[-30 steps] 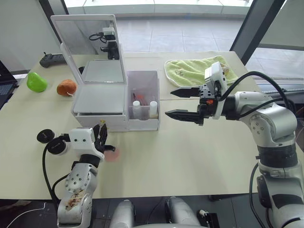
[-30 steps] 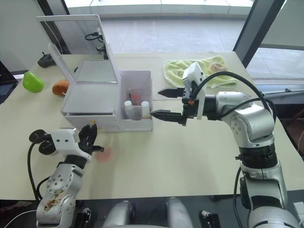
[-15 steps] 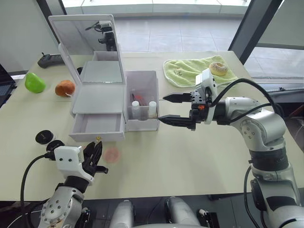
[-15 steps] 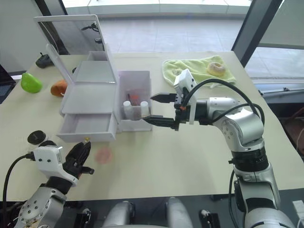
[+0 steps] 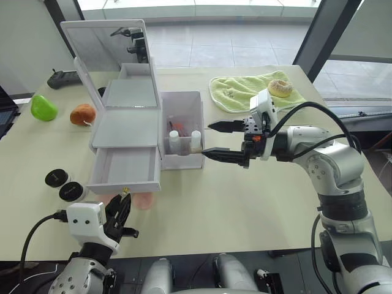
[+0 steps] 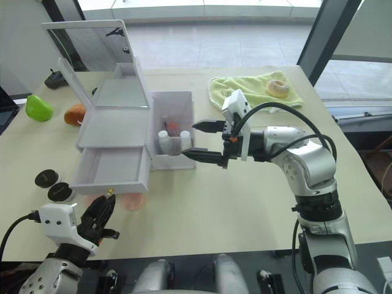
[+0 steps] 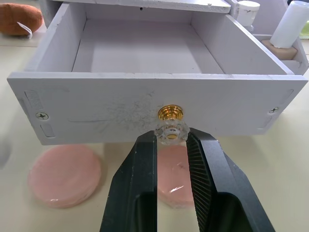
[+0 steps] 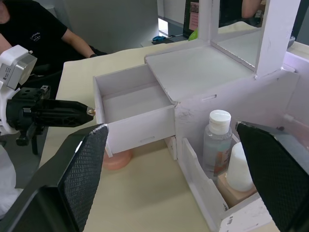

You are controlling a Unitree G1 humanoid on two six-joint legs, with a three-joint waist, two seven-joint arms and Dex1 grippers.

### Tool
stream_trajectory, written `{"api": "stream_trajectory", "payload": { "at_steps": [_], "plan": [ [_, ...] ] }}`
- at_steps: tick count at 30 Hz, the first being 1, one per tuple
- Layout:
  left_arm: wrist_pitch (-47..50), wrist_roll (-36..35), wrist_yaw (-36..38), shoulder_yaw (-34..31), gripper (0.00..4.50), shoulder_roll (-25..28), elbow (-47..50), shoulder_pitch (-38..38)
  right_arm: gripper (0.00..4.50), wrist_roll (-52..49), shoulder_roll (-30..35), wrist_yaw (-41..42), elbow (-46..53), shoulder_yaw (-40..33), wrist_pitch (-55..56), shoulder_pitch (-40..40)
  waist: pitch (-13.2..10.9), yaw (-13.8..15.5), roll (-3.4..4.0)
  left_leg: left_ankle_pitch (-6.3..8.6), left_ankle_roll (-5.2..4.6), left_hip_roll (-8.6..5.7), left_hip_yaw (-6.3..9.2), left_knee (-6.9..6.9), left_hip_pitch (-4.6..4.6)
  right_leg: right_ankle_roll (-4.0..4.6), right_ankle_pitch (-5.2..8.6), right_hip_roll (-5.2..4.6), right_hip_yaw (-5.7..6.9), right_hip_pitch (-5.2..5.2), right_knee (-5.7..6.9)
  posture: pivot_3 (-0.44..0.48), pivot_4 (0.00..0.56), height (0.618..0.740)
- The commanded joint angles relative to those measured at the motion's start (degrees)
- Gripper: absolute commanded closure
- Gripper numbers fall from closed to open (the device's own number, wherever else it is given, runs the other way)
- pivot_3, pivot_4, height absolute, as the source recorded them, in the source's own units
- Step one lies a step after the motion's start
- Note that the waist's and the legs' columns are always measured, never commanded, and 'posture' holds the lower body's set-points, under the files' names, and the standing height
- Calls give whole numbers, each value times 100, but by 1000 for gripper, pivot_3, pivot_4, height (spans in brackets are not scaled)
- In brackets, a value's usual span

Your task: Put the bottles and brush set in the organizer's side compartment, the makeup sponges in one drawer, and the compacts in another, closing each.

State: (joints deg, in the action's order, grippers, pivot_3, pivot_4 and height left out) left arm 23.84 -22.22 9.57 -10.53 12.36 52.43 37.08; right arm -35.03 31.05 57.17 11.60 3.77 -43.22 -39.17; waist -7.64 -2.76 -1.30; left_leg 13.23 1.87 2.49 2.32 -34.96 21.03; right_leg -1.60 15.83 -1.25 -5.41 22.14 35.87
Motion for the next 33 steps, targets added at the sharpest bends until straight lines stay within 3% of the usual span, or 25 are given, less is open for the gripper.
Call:
{"api": "stream_trajectory", "payload": {
  "at_steps": [1,4,11,12,13,14,18,20,24,29,33],
  "plan": [
    [-220,59,171,46,3928,52,-9,50,0,-174,-29,-3,117,-109,-21,-65,0,26,0,0,0,-1,0,-1,0,0,0,0,-1,0,-1,0,150,740],
    [-321,91,224,42,3928,45,-83,39,0,-238,-25,-13,101,-156,-113,-83,1,28,-1,0,0,-1,0,-2,1,0,0,0,-2,0,-1,0,150,740],
    [-474,-135,350,-260,1685,10,65,158,0,-236,48,37,45,-158,-73,-123,0,17,-2,0,0,1,-1,-1,1,-1,0,1,-3,0,0,0,150,740],
    [-726,-32,385,-344,1642,-38,184,283,0,-252,75,77,20,-160,-96,-149,1,16,-1,0,0,1,-1,-1,1,-1,0,2,-3,0,0,0,150,740],
    [-914,49,408,-401,1236,-72,268,372,0,-266,96,106,2,-162,-113,-167,0,16,-2,0,0,1,-1,0,0,-1,0,1,-3,0,0,0,150,740],
    [-1102,141,446,-433,1164,-101,332,476,0,-283,115,127,-17,-173,-133,-193,-1,16,-10,0,0,1,-1,0,0,-1,0,2,-3,0,0,0,150,740],
    [-1877,-10,800,-755,62,-215,134,785,0,-427,271,221,-138,-316,-252,-245,-2,30,-9,0,0,2,-7,1,1,24,14,0,-8,-1,-2,0,150,740],
    [-2018,-323,883,-1222,24,-128,-210,616,0,-473,388,309,-257,-442,-252,-238,-2,38,-10,0,0,2,-7,1,0,36,23,1,-6,2,-2,0,150,740],
    [-1986,-1156,1557,-2546,24,875,-1447,-30,0,-376,910,683,-465,-633,-76,-59,-3,51,-8,0,-1,3,-7,-2,0,34,24,3,-3,3,1,0,150,740],
    [-1096,-2381,2617,-3545,24,2385,-2563,-510,0,-123,1490,1101,-757,-682,253,286,0,22,-24,1,-2,11,-14,0,-8,28,26,3,0,2,5,0,150,740],
    [-749,-2592,3452,-4139,24,3398,-3490,-916,0,-38,1802,1300,-1123,-888,429,438,-7,23,-18,1,-1,19,-26,5,-18,28,26,4,0,4,10,0,150,740]
  ]
}}
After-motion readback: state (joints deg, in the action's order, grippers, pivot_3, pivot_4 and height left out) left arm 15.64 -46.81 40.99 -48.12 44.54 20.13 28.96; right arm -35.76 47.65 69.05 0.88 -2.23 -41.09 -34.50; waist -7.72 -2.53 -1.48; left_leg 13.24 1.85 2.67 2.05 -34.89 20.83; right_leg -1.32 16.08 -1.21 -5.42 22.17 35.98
